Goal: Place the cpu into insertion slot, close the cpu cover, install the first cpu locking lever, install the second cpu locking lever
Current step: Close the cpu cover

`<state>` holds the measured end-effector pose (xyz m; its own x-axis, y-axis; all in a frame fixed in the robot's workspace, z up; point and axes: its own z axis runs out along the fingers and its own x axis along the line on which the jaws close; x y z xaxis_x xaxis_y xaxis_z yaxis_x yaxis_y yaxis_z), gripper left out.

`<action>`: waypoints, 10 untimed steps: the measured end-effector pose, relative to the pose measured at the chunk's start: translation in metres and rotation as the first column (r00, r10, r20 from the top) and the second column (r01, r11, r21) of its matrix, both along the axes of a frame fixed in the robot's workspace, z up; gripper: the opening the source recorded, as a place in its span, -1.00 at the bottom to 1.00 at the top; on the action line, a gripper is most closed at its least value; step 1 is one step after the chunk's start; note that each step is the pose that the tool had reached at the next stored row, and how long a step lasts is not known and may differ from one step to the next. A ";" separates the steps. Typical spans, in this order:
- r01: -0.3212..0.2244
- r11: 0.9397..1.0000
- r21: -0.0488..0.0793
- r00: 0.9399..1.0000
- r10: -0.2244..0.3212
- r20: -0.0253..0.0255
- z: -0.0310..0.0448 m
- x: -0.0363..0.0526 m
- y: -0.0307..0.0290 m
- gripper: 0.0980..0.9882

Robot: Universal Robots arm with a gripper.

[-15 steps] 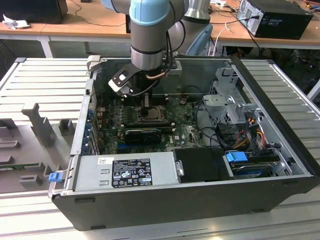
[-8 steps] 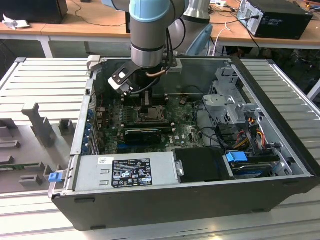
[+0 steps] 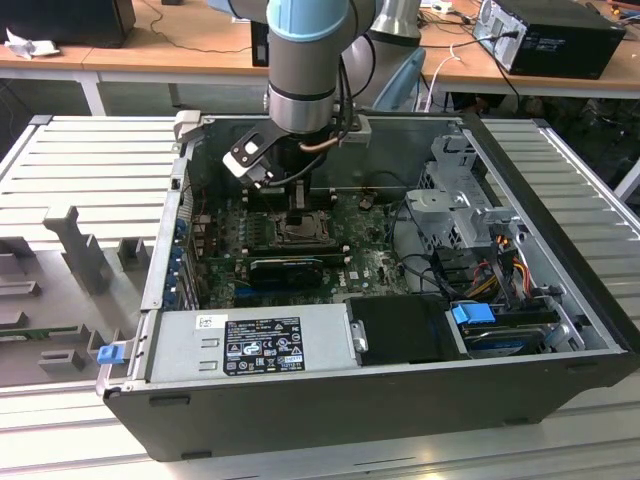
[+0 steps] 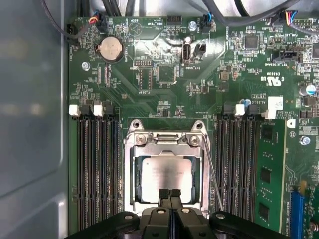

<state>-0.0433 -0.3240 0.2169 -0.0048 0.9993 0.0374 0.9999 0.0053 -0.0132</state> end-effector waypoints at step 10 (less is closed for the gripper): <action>0.000 1.000 0.000 1.000 0.000 -0.001 0.0000 0.0097 0.0000 -0.98</action>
<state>-0.0336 -0.3240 0.2169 -0.0048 0.9993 0.0374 0.9999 0.0053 -0.0146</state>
